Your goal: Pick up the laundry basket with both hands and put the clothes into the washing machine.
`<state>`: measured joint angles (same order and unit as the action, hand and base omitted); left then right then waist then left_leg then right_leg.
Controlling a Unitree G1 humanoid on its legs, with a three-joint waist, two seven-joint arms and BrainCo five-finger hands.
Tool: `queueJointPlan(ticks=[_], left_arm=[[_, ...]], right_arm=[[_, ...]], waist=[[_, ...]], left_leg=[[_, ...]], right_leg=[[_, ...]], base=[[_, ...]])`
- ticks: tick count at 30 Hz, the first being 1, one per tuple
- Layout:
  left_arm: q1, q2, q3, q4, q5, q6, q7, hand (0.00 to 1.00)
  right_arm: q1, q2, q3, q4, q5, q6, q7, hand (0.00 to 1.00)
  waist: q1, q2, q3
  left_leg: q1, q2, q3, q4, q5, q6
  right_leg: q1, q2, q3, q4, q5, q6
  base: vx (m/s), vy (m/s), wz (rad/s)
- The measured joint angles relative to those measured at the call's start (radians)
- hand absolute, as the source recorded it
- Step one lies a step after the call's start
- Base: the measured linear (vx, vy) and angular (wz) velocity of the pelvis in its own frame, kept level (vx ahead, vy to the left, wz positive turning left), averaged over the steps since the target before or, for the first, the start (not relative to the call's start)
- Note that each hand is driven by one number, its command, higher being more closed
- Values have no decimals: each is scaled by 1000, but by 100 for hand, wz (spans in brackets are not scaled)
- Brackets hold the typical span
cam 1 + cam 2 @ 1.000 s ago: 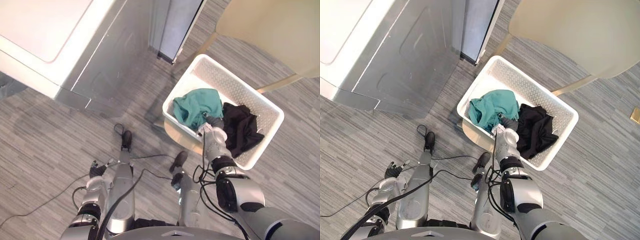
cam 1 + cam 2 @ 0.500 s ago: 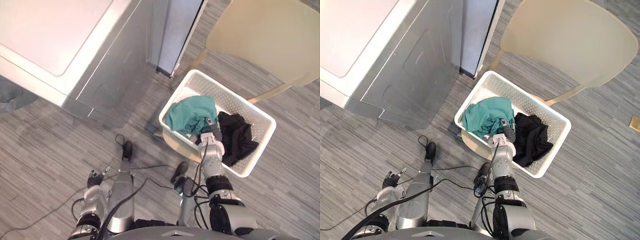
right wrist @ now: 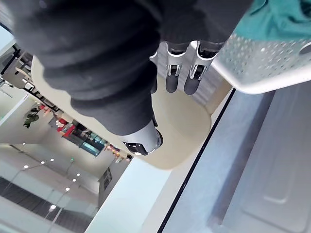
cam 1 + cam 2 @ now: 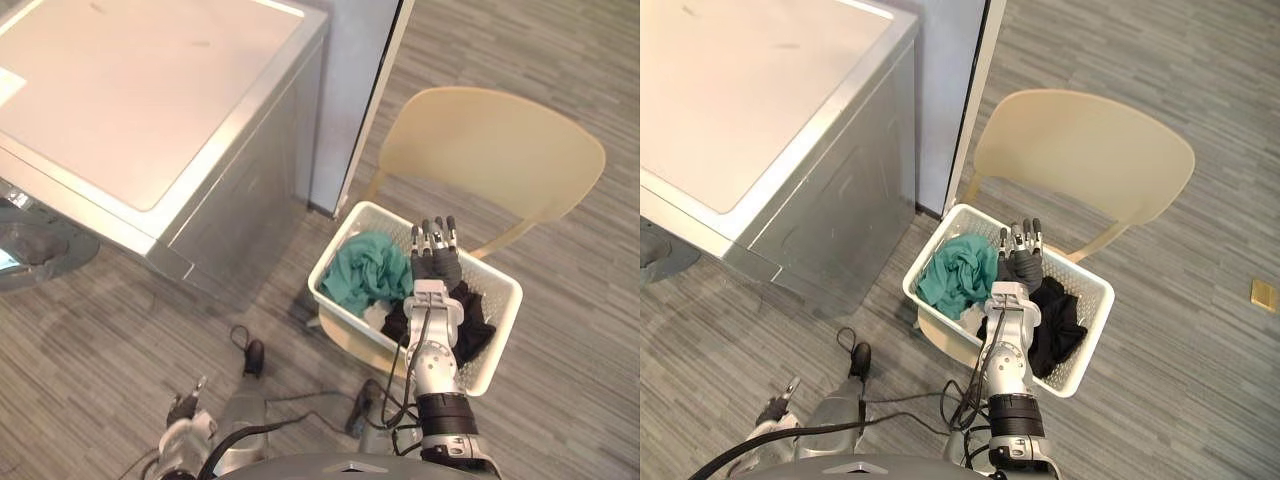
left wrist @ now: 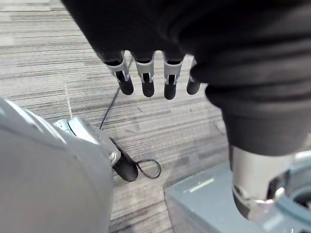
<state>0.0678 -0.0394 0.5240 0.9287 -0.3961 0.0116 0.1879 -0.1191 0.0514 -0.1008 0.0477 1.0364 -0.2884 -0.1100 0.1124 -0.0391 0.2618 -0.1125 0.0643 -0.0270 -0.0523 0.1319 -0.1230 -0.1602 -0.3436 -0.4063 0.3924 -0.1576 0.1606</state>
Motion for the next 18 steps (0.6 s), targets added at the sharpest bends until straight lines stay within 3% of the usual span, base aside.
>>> queueJointPlan(ticks=[3, 5, 6, 10, 12, 13, 16, 18], left_arm=[[48, -28, 176, 24, -33, 16, 4, 0], [65, -32, 222, 28, -33, 20, 9, 0], [78, -32, 248, 29, -32, 24, 11, 0], [95, -30, 294, 51, -24, 26, 10, 0], [94, -30, 288, 65, -10, 29, 4, 0], [95, -29, 268, 67, 13, 31, -7, 0], [97, 0, 193, 67, 62, 33, -29, 0], [97, 25, 144, 65, 88, 32, -44, 0]], right_arm=[[57, 12, -23, -36, 0, 0, 8, 100], [68, 10, -38, -34, 0, 2, 20, 100], [82, 9, -49, -32, -2, 8, 27, 0], [76, -23, -67, 51, -29, 34, 38, 0], [73, -101, -56, 135, -126, 87, 37, 0], [66, -184, -38, 171, -318, 155, 37, 0], [44, -301, 0, 180, -600, 230, 48, 0], [9, -343, 19, 207, -730, 254, 71, 0]], waist=[[6, 23, -74], [13, 35, -93], [21, 44, -117], [25, 54, -155], [26, 53, -163], [29, 52, -163], [26, 49, -164], [22, 46, -164]], left_leg=[[22, -1, -5, 2, -16, 3], [35, 1, -5, 3, -23, 0], [37, 5, -4, 3, -26, 0], [47, 20, -3, 3, -34, -4], [50, 24, -3, 3, -35, -3], [48, 26, -2, 3, -35, -2], [44, 24, -1, 4, -35, 0], [44, 25, -1, 4, -34, 1]], right_leg=[[41, 5, -17, -31, -1, 3], [62, 11, -20, -50, 2, 7], [71, 20, -20, -68, 10, 8], [102, 53, -18, -134, 41, 8], [128, 69, -20, -187, 71, 9], [144, 83, -20, -232, 101, 9], [163, 94, -19, -294, 140, 8], [167, 99, -15, -310, 153, 6]], base=[[47, -34, 7], [35, -29, 0], [33, -32, -4], [17, -29, -9], [2, -2, -3], [-11, 5, -10], [-31, 11, -9], [-43, -3, -8]])
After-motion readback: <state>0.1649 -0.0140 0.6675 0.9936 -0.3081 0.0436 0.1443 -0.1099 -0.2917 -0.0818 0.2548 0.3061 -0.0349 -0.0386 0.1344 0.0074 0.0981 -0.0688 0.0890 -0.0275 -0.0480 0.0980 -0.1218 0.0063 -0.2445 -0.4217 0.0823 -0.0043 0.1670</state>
